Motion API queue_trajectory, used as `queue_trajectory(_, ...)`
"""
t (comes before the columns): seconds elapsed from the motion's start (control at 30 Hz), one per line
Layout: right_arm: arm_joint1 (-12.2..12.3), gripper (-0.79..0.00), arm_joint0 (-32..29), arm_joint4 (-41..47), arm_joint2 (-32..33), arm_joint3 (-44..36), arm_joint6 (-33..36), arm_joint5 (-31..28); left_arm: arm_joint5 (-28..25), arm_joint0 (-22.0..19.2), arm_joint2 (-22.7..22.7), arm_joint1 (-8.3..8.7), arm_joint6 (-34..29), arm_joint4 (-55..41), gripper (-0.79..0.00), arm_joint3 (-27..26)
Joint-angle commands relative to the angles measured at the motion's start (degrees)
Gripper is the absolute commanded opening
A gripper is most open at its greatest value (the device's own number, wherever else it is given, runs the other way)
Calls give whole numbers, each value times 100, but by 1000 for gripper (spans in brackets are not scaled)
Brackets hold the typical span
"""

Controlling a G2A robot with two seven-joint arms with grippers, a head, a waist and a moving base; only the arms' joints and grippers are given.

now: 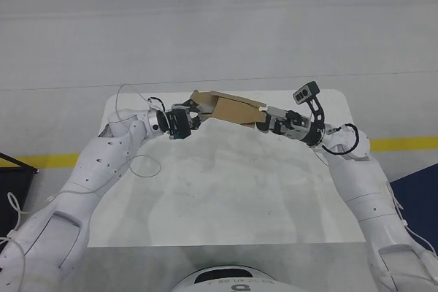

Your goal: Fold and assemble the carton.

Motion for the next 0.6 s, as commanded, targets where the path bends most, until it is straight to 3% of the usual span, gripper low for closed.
queue_trajectory(0.0, -2, -416, 25, -37, -26, 25, -1, 37, 25, -31, 35, 3, 38, 132, -785, 7)
queue_trajectory(0.13, 5, -480, 78, -203, -68, 80, 20, 122, 42, -72, 89, 0, 168, 256, -785, 33)
queue_trajectory(0.43, 24, -542, 156, -675, -188, 112, -23, 272, 136, -183, 128, 0, 420, 402, -785, 156)
queue_trajectory(0.47, 24, -570, 161, -691, -199, 107, -30, 275, 127, -194, 136, 1, 443, 422, -785, 173)
queue_trajectory(0.53, 24, -785, 169, -741, -218, 102, -53, 261, 100, -214, 161, 4, 498, 482, -785, 208)
queue_trajectory(0.57, 24, -785, 171, -747, -221, 99, -62, 248, 99, -221, 166, 4, 523, 490, -785, 229)
